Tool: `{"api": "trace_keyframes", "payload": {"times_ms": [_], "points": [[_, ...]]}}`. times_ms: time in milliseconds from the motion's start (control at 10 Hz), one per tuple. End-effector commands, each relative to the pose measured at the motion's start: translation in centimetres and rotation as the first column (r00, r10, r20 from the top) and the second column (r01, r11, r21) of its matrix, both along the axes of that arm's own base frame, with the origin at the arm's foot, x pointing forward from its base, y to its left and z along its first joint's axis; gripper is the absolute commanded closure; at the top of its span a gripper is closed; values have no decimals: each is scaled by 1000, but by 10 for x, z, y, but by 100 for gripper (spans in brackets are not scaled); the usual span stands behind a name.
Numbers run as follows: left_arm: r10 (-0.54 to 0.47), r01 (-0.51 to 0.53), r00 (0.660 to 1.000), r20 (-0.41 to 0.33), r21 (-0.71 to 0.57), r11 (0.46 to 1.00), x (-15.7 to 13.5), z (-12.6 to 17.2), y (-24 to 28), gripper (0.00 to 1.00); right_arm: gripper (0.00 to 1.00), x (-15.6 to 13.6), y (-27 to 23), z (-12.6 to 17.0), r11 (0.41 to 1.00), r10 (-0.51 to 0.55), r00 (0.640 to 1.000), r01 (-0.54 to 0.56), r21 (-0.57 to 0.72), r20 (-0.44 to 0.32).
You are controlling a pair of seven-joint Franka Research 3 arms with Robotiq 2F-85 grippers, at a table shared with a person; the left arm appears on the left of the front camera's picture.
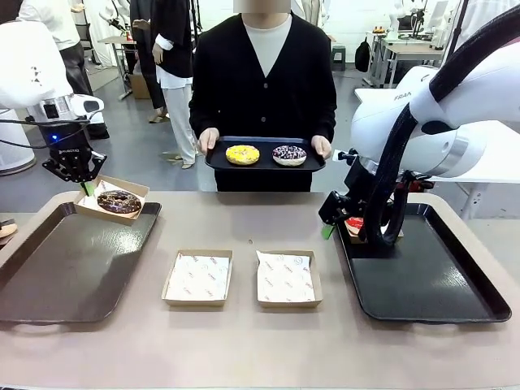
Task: Individually package the donuts and arrange them on the tray.
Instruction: Place the picked Paper togo box on the Handle tray while simultaneously picking up another Paper togo box from the table with the other hand.
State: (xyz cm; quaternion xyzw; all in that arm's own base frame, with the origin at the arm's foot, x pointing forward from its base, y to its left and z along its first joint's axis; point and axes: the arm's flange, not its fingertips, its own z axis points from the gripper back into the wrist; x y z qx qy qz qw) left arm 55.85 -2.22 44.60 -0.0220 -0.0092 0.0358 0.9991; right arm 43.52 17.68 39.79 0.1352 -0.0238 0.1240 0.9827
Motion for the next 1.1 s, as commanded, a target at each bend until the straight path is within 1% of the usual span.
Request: {"api": "trace_keyframes", "payload": {"times_ms": [0,500,600,700,900,1000], "points": [[4,-4,1000,-1,7,1000,-2,3,0,99,0,-2,0,3,1000,4,1000,-4,-2,-5],[0,0,1000,0,0,1000,0,0,0,99,0,0,0,0,1000,0,1000,0,0,0],[2,-2,1000,-2,9,1000,4,-1,0,99,0,-7,12,1,999,-1,1000,1,-54,-1],[-5,5,1000,1,24,1000,5,-3,2,99,0,-11,23,0,997,-31,1000,31,-76,4],[-23,21,1000,21,73,997,10,-12,5,99,0,-16,42,-14,989,-91,995,87,-119,-28],[-30,28,999,22,66,997,14,-16,7,99,0,-18,50,-19,982,-127,992,122,-143,-26]]}}
